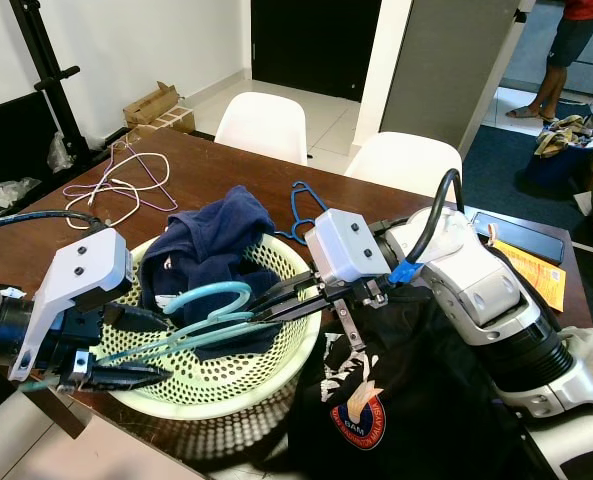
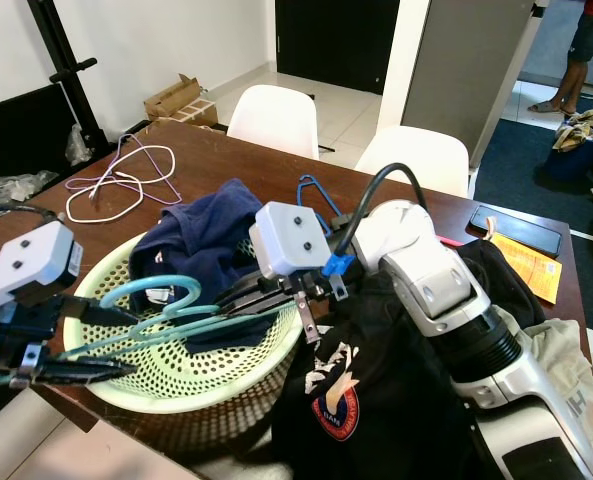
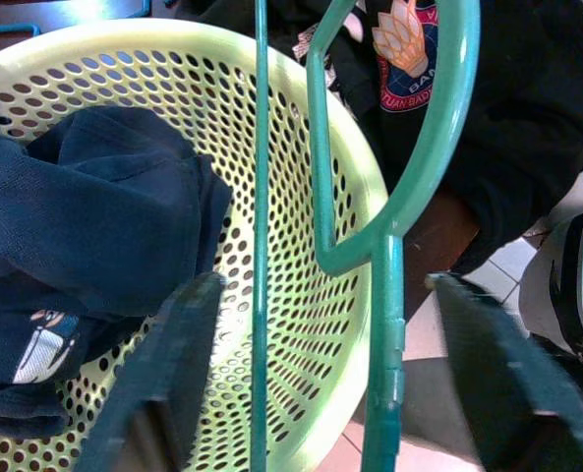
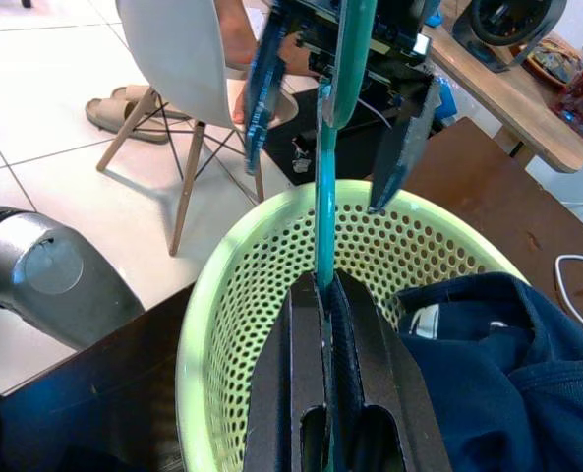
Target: Hang hanger
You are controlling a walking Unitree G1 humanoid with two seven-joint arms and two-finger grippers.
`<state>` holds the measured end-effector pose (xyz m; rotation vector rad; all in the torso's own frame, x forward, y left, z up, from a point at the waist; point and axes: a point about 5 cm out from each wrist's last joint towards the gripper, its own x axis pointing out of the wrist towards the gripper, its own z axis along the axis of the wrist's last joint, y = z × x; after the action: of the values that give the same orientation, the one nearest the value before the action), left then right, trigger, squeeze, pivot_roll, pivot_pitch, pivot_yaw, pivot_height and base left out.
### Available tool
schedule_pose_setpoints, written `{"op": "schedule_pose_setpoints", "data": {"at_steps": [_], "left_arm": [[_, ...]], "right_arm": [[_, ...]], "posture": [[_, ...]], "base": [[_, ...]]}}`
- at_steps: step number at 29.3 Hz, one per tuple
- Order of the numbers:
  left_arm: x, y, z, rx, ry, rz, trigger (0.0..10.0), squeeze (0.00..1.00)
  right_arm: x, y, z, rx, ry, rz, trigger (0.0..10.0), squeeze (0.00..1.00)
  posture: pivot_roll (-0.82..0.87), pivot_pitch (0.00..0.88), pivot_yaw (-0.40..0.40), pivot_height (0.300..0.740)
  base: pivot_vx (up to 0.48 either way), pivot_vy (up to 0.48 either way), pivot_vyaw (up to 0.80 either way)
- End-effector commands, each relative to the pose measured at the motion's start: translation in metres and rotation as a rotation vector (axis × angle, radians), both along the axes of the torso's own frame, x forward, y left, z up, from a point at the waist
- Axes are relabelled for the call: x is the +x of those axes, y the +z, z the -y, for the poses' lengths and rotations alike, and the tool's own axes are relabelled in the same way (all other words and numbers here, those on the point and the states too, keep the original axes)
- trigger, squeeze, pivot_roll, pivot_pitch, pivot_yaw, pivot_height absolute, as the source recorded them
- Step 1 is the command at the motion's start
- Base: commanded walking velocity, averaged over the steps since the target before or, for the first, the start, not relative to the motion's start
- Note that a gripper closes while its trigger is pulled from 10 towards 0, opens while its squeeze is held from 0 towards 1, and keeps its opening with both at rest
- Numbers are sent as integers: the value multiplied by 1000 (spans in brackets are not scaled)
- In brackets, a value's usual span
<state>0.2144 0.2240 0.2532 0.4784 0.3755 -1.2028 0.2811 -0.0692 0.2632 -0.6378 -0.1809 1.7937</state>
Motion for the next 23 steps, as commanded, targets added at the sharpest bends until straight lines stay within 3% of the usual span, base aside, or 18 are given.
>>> {"op": "schedule_pose_setpoints", "data": {"at_steps": [1, 2, 4, 5, 7, 9, 11, 15, 16, 18, 19, 21, 23], "left_arm": [[1, 12, -1, -62, 21, 57, 10000, 1000], [1, 12, -1, -62, 21, 57, 10000, 1000], [1, 56, -10, -188, 106, 271, 10000, 1000], [1, 56, -10, -188, 106, 271, 10000, 1000], [-8, 90, -18, -267, 148, 427, 10000, 1000], [-8, 90, -18, -267, 148, 427, 10000, 1000], [-21, 118, -28, -306, 196, 563, 10000, 1000], [-21, 118, -28, -306, 196, 563, 10000, 1000], [-26, 128, -35, -326, 248, 621, 10000, 1000], [-26, 128, -35, -326, 248, 621, 10000, 1000], [-28, 130, -42, -351, 318, 673, 10000, 1000], [-28, 130, -42, -351, 318, 673, 10000, 1000], [-22, 115, -58, -406, 520, 737, 10000, 1000]], "right_arm": [[4, 2, 1, 37, -42, 4, 0, 0], [4, 2, 1, 37, -42, 4, 0, 0], [21, -3, 5, 55, -187, 24, 0, 0], [21, -3, 5, 55, -187, 24, 0, 0], [34, -6, 8, 60, -299, 43, 0, 0], [34, -6, 8, 60, -299, 43, 0, 0], [51, -7, 13, 62, -448, 65, 0, 0], [51, -7, 13, 62, -448, 65, 0, 0], [61, -7, 16, 73, -549, 64, 0, 0], [61, -7, 16, 73, -549, 64, 0, 0], [78, -3, 23, 135, -714, 26, 0, 0], [78, -3, 23, 135, -714, 26, 0, 0], [109, 12, 49, 378, -1081, -134, 0, 0]], "posture": [[190, 0, -75, 740], [190, 0, -75, 740], [193, 0, -78, 740], [193, 0, -78, 740], [194, 0, -79, 740], [194, 0, -79, 740], [194, 0, -79, 740], [194, 0, -79, 740], [203, 0, -82, 740], [203, 0, -82, 740], [210, 0, -88, 740], [210, 0, -88, 740], [211, 0, -94, 740]], "base": [[0, 0, 0], [0, 0, 0], [0, 0, 0], [0, 0, 0], [0, 0, 0], [0, 0, 0], [0, 0, 0], [0, 0, 0], [0, 0, 0], [0, 0, 0], [0, 0, 0], [0, 0, 0], [0, 0, 0]]}}
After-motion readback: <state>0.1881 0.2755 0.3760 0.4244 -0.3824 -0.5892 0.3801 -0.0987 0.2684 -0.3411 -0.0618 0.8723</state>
